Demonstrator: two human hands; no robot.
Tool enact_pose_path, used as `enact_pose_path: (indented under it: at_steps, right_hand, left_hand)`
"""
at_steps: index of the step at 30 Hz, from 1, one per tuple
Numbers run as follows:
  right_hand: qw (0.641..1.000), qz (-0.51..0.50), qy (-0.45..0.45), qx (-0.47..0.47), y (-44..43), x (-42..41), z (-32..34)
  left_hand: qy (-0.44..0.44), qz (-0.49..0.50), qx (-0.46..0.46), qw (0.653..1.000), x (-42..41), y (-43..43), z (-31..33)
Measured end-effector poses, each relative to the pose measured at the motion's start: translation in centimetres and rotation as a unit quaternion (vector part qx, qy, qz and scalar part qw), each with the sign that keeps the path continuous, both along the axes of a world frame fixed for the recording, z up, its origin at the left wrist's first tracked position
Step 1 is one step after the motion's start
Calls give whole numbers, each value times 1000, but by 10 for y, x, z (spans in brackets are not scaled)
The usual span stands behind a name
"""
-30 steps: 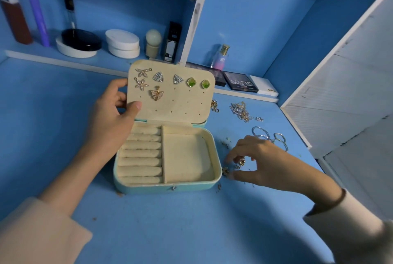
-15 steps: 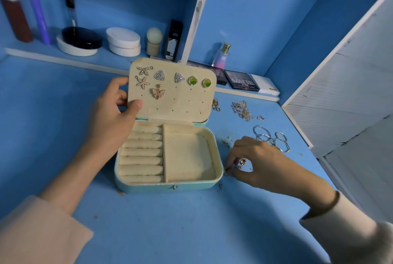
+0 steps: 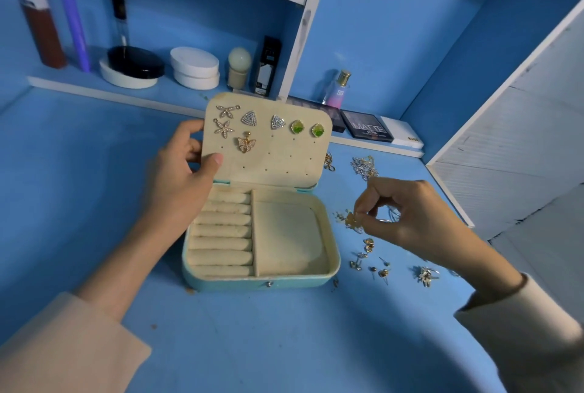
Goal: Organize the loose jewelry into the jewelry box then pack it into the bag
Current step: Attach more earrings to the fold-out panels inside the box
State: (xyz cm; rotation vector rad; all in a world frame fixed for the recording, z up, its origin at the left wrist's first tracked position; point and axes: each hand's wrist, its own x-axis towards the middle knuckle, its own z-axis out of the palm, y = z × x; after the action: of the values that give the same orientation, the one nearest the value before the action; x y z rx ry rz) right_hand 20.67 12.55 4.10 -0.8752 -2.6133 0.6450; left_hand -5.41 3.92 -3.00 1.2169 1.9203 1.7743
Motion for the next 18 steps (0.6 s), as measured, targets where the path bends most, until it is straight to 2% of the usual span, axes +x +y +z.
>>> enact_pose_path:
  at_steps: [5,14,18]
  right_hand:
    - [991,-4,88,-101,1,-16,5]
    - [977,-77,168,-103,-9,-63,-1]
    - [972,-108,196,-70,-11,-80,-8]
  left_hand:
    - [-6,-4,3,1000,1,-1,1]
    - [-20,-2,11,1000,2,-2,3]
    - [-16,1,8,1000,2,-1,1]
